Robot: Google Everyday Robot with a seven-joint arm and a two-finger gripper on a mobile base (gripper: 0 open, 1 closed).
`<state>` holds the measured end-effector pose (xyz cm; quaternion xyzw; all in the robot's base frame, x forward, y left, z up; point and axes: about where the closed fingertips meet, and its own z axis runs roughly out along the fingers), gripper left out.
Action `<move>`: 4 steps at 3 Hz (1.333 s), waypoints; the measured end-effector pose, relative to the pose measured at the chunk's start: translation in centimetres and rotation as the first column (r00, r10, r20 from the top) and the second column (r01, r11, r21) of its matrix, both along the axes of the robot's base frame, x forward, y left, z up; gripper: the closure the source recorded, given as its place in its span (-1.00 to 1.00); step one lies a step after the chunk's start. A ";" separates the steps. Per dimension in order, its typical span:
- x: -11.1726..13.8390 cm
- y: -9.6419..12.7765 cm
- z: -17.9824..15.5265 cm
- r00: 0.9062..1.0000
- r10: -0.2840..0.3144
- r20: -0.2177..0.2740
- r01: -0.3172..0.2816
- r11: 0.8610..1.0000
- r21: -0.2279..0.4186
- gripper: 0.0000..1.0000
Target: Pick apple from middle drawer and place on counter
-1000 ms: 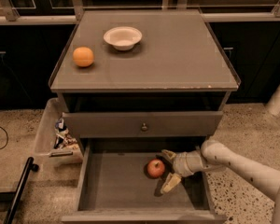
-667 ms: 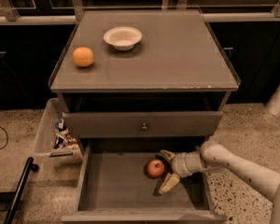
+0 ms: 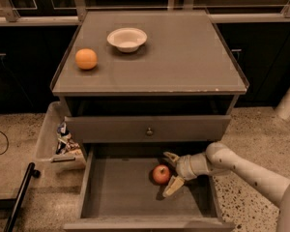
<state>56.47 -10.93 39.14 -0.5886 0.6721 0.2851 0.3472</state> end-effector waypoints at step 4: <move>0.0 0.0 0.0 1.000 0.000 0.000 0.000 1.000 0.000 0.79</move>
Offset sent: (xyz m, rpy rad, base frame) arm 0.0000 0.0000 0.0000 0.0001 0.0000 0.0001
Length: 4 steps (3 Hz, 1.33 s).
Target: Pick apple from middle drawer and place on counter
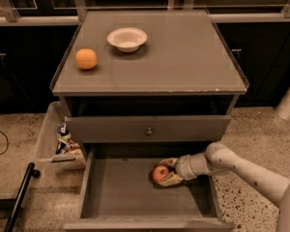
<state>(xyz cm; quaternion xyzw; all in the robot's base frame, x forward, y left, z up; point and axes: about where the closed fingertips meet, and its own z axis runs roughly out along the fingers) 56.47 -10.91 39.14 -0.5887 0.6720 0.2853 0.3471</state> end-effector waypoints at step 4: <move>-4.0 -0.4 9.7 0.987 0.057 0.149 -0.061 0.998 0.022 1.00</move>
Offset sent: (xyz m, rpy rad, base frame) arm -0.0134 0.0008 0.0078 0.0271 0.0121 0.0219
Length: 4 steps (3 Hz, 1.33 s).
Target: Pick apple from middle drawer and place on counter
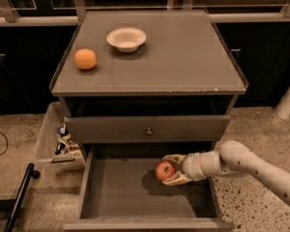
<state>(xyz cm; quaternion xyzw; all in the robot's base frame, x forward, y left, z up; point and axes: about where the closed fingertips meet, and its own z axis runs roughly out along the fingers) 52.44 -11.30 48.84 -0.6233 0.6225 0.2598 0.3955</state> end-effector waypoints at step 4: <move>0.1 -8.0 22.7 0.990 -0.024 0.141 0.027 0.999 -0.019 1.00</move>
Offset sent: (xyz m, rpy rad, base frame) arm -0.0651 -0.0531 0.1949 -0.0696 -0.2676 0.0088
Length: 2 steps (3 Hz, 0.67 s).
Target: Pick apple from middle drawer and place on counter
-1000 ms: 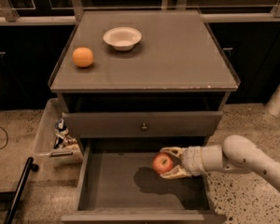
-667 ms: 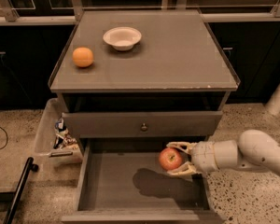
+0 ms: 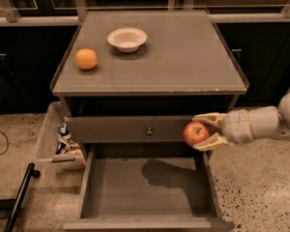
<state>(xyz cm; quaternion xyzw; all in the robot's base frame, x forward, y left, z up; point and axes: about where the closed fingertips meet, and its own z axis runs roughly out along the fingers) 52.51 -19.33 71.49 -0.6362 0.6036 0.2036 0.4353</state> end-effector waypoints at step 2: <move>-2.5 1.0 -0.4 1.000 0.021 0.019 -0.021 1.000 -0.014 1.00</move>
Offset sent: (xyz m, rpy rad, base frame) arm -0.0685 0.0219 -0.0112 -0.0425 -0.0558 0.0480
